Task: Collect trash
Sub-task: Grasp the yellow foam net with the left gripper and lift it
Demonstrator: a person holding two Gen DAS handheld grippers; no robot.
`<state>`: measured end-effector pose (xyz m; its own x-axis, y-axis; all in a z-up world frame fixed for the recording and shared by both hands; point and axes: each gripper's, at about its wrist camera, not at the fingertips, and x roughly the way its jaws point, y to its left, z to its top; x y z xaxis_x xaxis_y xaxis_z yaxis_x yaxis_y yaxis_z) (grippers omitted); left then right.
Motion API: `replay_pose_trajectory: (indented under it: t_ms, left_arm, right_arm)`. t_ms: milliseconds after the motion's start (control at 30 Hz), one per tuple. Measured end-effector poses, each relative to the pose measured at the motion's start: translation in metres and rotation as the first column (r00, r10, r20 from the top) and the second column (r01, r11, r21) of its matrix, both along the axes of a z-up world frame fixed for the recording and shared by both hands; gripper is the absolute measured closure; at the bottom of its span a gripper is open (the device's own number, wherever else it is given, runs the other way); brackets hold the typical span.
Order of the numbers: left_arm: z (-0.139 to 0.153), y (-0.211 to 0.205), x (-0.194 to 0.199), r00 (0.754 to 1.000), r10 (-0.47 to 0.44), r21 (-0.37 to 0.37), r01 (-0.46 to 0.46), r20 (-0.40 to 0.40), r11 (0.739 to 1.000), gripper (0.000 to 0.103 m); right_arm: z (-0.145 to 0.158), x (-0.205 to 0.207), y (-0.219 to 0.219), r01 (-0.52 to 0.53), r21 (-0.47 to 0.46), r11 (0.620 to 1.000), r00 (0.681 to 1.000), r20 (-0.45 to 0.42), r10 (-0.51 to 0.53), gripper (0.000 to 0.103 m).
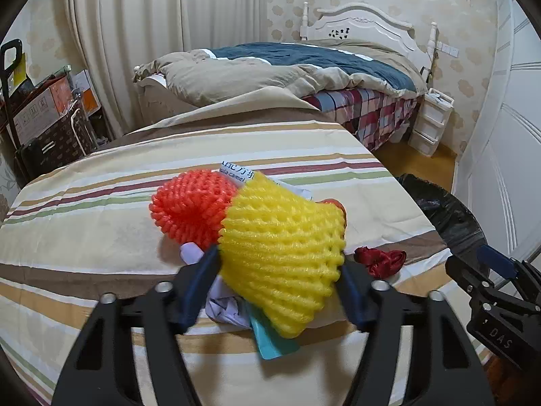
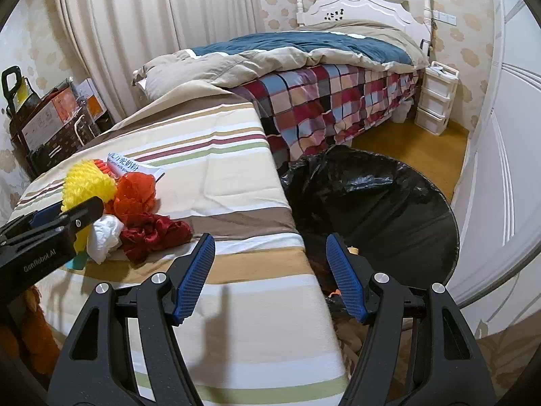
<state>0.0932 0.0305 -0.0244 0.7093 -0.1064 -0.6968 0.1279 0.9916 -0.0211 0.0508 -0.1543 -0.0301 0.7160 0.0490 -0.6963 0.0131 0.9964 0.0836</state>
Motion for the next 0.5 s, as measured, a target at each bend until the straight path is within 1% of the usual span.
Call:
replay_pose_trajectory:
  t_ms: [133,367,500]
  left_arm:
    - [0.006,0.005,-0.004,1.000,0.003,-0.013,-0.003,0.015,1.000,0.050]
    - [0.021,0.017,-0.023,0.998,0.010,-0.016,-0.009,0.069,1.000,0.050]
    - [0.025,0.029,-0.033,0.996,0.030,-0.017,-0.029,0.080,0.999,0.050]
  right_arm:
    - [0.000,-0.001,0.005,-0.009,-0.004,1.000,1.000,0.000,0.009,0.036]
    - [0.002,-0.003,0.013,-0.028,-0.009,1.000,1.000,0.004,0.029,0.036]
    - [0.007,-0.005,0.021,-0.046,-0.011,0.999,0.999,0.012,0.046,0.036]
